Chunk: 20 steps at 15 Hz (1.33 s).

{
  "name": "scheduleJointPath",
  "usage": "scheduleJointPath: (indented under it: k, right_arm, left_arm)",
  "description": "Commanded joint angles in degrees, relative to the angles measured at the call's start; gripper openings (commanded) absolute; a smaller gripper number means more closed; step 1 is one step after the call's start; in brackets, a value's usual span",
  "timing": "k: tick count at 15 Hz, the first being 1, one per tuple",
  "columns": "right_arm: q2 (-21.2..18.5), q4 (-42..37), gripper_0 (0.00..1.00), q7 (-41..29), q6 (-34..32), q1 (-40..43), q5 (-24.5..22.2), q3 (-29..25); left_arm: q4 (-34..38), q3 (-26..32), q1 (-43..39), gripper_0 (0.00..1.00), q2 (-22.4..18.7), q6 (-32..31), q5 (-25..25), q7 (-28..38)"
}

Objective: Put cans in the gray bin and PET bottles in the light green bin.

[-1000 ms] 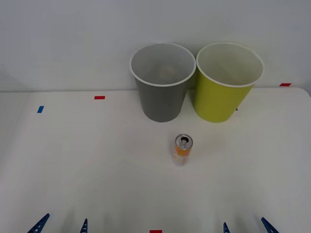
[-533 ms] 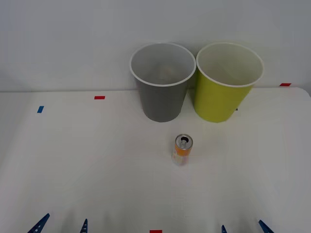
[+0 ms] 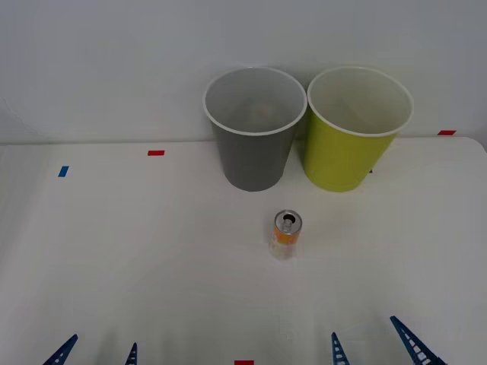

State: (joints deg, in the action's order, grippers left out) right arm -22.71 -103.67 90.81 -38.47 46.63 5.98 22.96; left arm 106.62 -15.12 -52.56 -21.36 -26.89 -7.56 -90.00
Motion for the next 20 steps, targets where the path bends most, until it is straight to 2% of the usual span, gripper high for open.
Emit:
scheduleJointPath:
  k: [1, 16, 20]
  right_arm:
    - [0.1, 0.0, 1.00, 0.2, 2.5, -4.5, -0.1, 1.8]
    - [4.3, 0.1, 1.00, -0.7, 16.3, -20.3, 1.7, 5.1]
    - [5.4, 3.4, 1.00, -1.1, 16.0, -24.0, 2.1, 5.3]
  left_arm:
    - [0.0, 0.0, 0.0, 1.00, 0.0, 0.0, 0.0, 0.0]
    - [0.0, 0.0, 0.0, 1.00, 0.0, 0.0, 0.0, 0.0]
    - [0.0, 0.0, 0.0, 1.00, 0.0, 0.0, 0.0, 0.0]
